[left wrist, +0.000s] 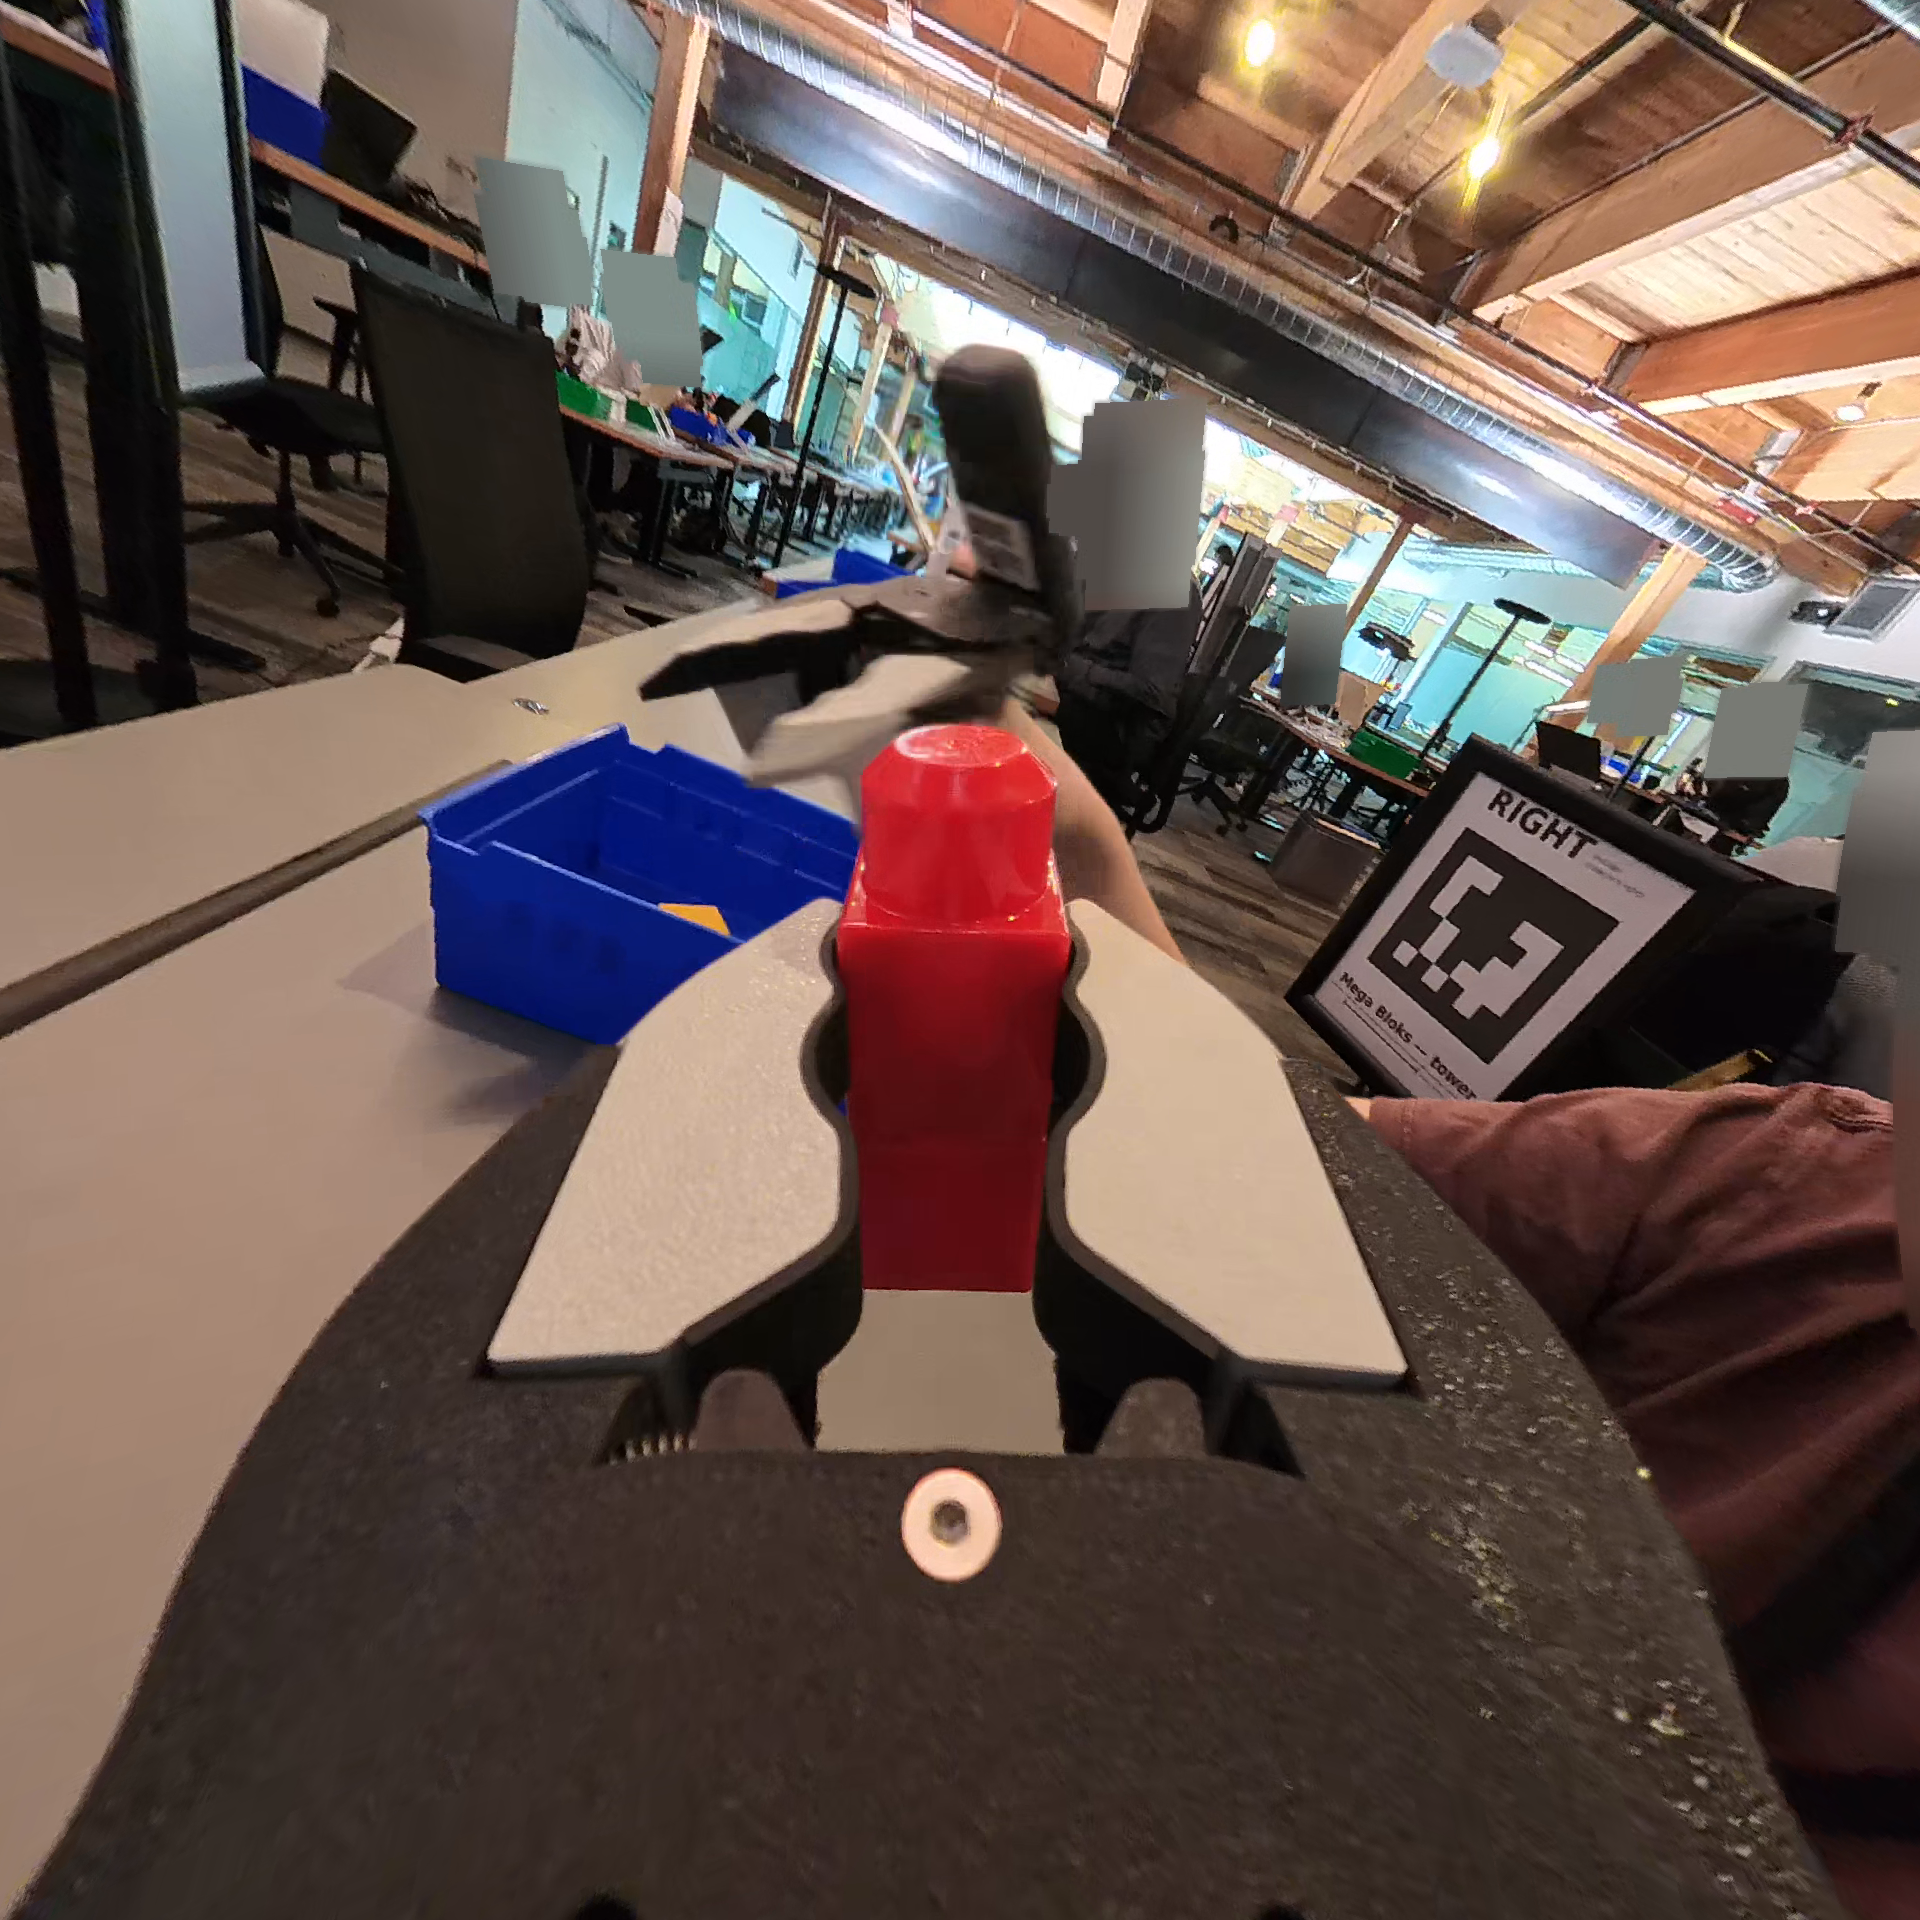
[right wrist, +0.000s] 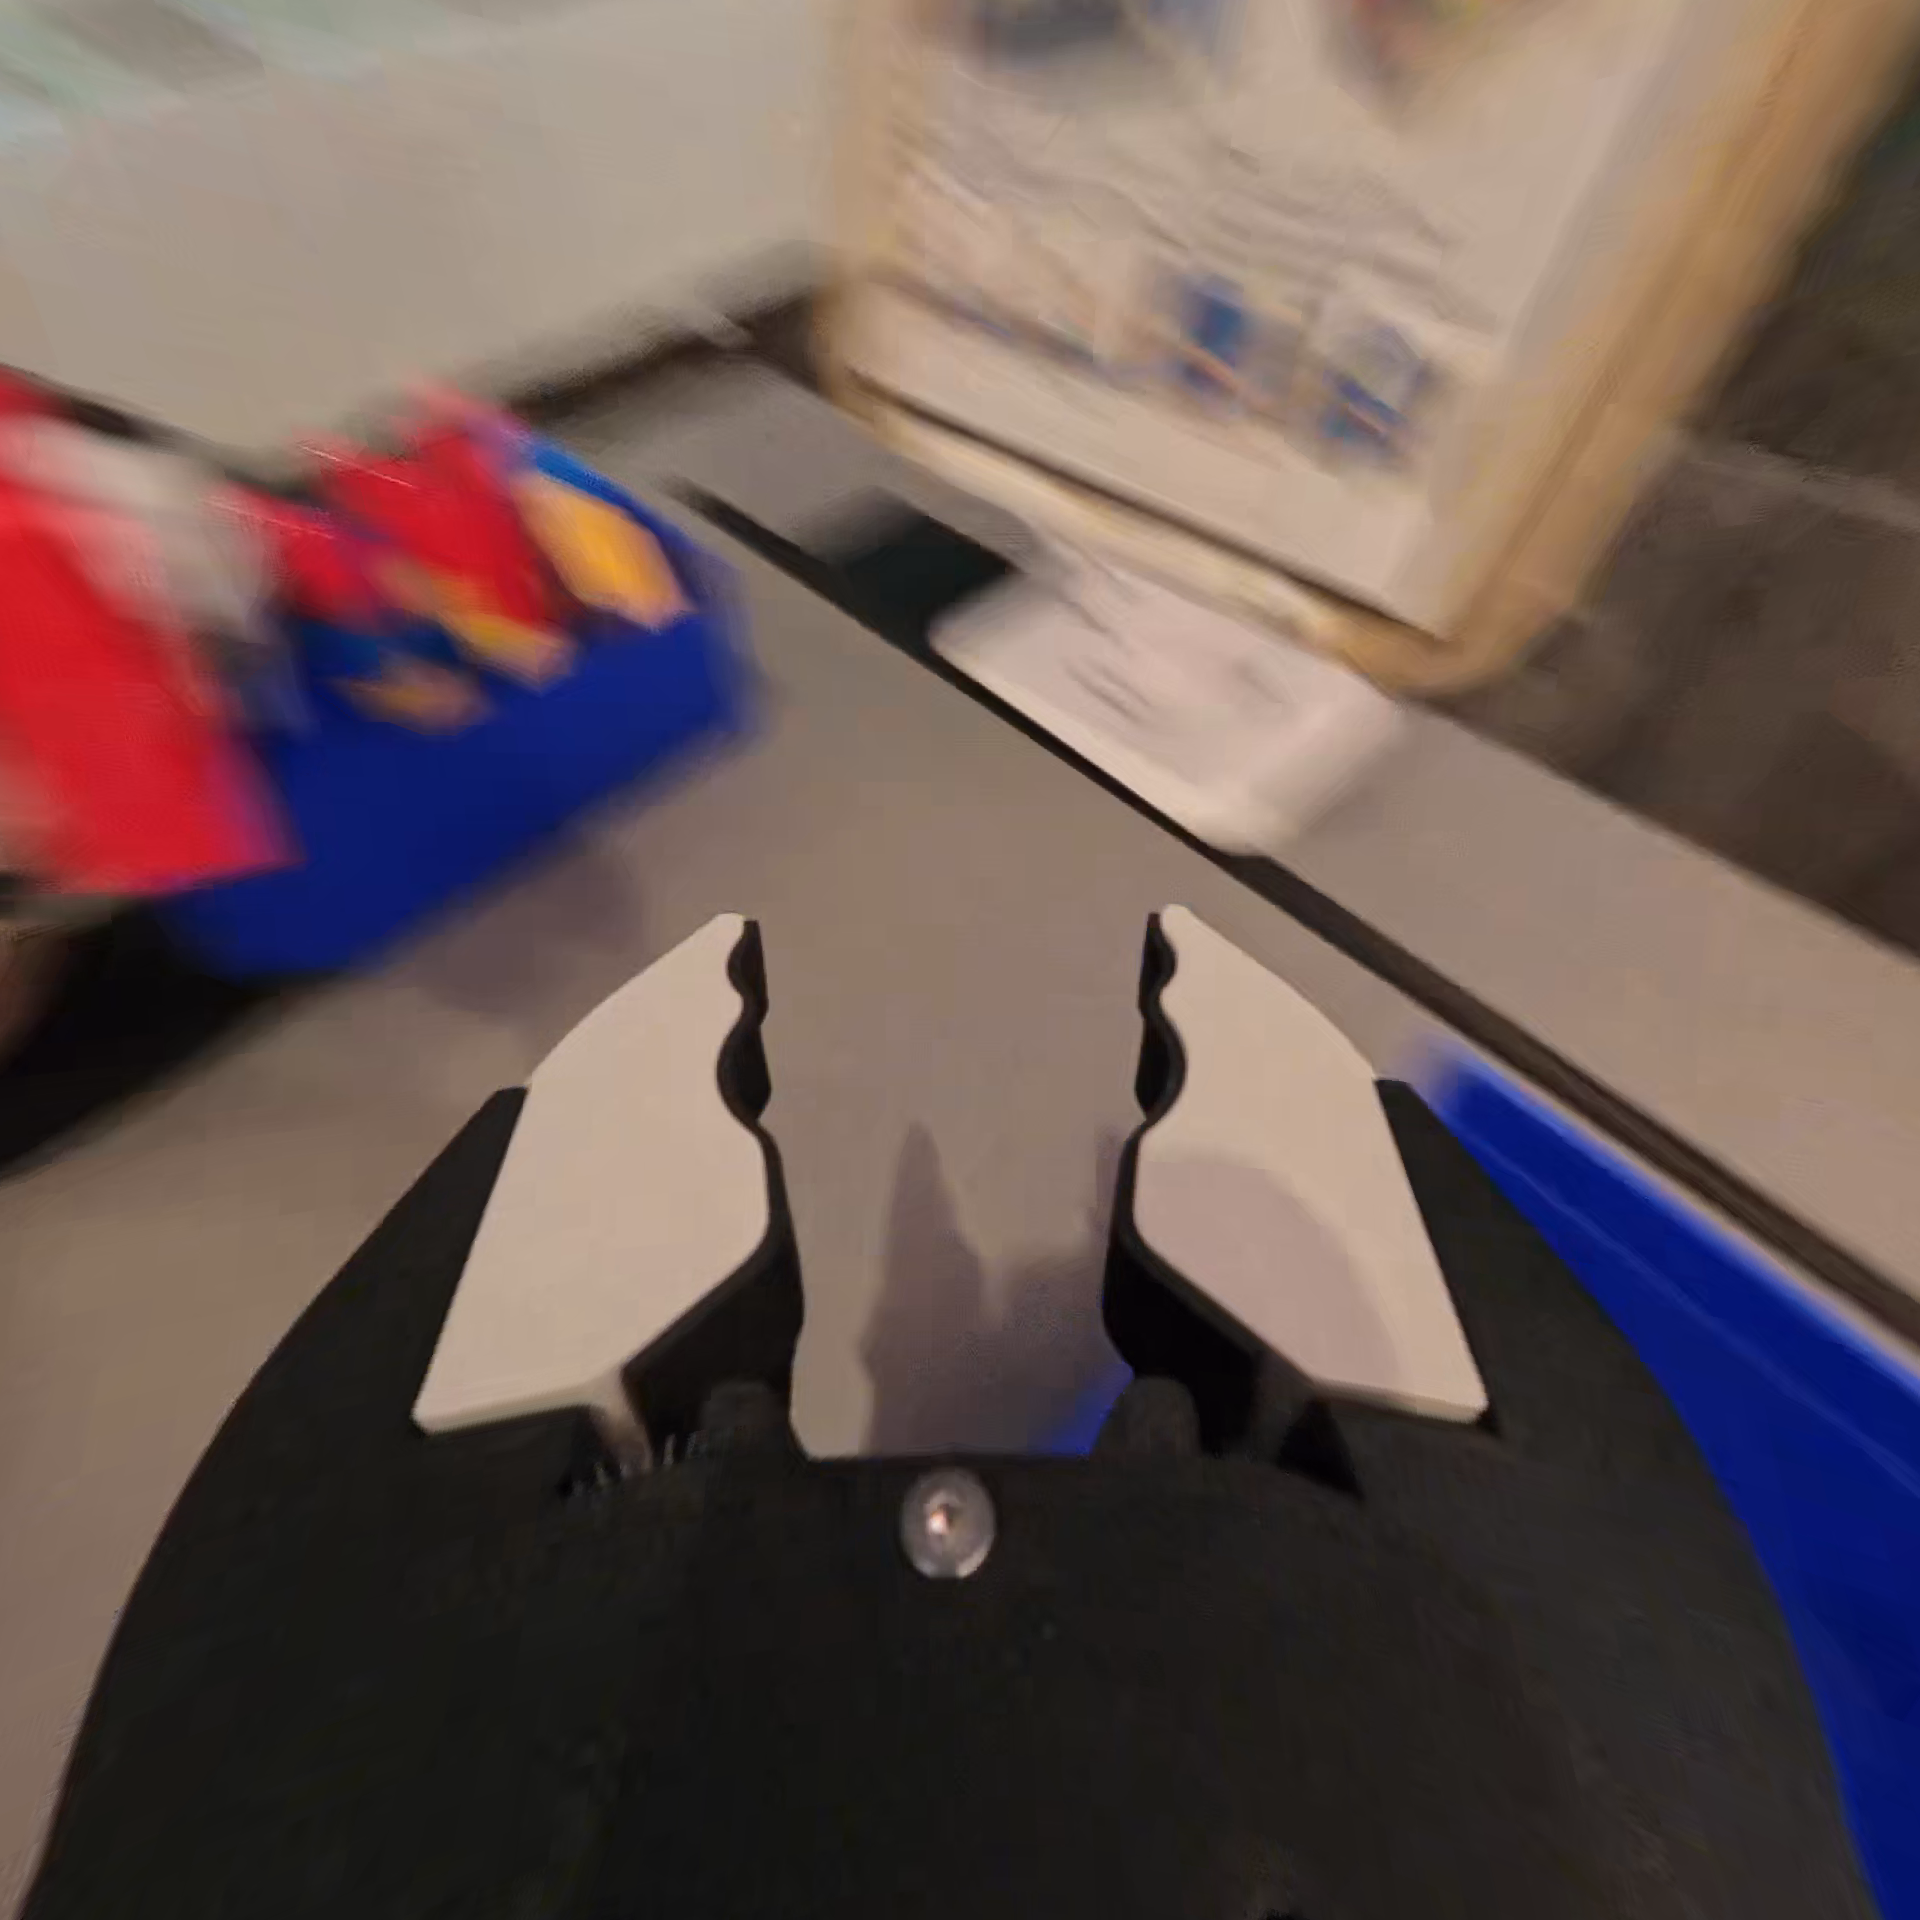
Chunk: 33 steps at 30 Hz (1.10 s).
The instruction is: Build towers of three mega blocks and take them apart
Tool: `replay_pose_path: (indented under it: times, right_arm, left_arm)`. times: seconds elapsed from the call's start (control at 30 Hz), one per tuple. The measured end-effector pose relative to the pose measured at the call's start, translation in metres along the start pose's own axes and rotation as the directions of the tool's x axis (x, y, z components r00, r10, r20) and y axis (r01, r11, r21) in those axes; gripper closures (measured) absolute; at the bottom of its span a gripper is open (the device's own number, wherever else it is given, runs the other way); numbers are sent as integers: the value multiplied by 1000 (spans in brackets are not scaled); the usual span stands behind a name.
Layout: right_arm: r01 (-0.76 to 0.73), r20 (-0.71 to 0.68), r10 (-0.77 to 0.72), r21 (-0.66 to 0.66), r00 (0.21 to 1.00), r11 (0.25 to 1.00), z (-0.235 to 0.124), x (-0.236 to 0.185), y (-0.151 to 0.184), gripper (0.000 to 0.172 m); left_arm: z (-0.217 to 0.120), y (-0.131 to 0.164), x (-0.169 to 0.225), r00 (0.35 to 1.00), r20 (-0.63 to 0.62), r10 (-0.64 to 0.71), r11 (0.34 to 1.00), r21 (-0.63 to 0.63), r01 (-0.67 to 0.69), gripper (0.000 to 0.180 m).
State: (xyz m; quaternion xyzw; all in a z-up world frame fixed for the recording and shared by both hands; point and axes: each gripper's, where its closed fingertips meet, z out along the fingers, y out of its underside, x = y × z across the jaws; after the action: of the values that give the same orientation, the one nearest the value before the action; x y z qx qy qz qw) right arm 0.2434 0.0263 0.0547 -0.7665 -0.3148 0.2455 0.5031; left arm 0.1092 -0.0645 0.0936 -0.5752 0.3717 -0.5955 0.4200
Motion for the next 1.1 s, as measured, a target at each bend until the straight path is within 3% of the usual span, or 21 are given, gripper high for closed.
replay_pose_path:
  times: [0.07,0.13,0.23,0.33,0.4,0.5,0.57,0.63,0.7,0.8,0.87,0.97,1.03,1.1]
  right_arm:
    - [10,384,-87,199,919,980,7,-100,-33,100]
    - [9,546,-91,150,833,989,22,-155,-28,98]
    - [50,607,-83,71,790,996,43,-186,-9,100]
    - [-51,671,-37,111,741,992,45,-194,-15,134]
    - [-123,719,19,93,695,988,44,-193,-16,135]
    - [-64,721,16,39,692,997,48,-194,-3,135]
    - [-15,712,24,-19,701,1000,50,-194,8,135]
    - [187,640,-56,-139,766,972,65,-189,45,135]
    - [298,598,-133,-185,790,936,74,-185,61,135]
    - [232,583,-112,-135,805,963,63,-177,38,135]
    - [152,486,-94,-81,869,985,45,-143,14,135]
    - [82,85,-73,-103,994,991,10,-36,10,135]
    - [-34,-189,-10,-230,982,973,-19,40,43,135]
    - [-212,-390,61,-355,919,910,-48,100,93,134]
  left_arm:
    - [-2,-4,2,1000,0,12,1000,24,-12,145]
    - [-2,-6,4,1000,-5,17,999,31,-17,145]
    - [-2,-7,7,1000,-14,24,999,35,-24,145]
    - [-1,-7,12,999,-32,34,999,30,-33,145]
    - [0,-7,12,999,-20,40,999,29,-40,145]
    - [4,4,8,999,-1,45,998,-50,-45,145]
    - [3,0,7,1000,11,30,999,-21,-29,145]
    - [-20,-41,15,998,-52,-18,978,207,28,145]
    - [-48,-62,20,995,-91,-36,967,250,58,145]
    - [-71,-67,12,999,38,34,978,204,-41,145]
    - [-74,-70,21,998,25,63,976,205,-67,145]
    - [-65,-67,35,997,-34,73,984,167,-66,145]
    - [-57,-57,36,995,-28,93,990,111,-89,145]
    - [-48,-47,37,994,-28,105,993,61,-103,145]
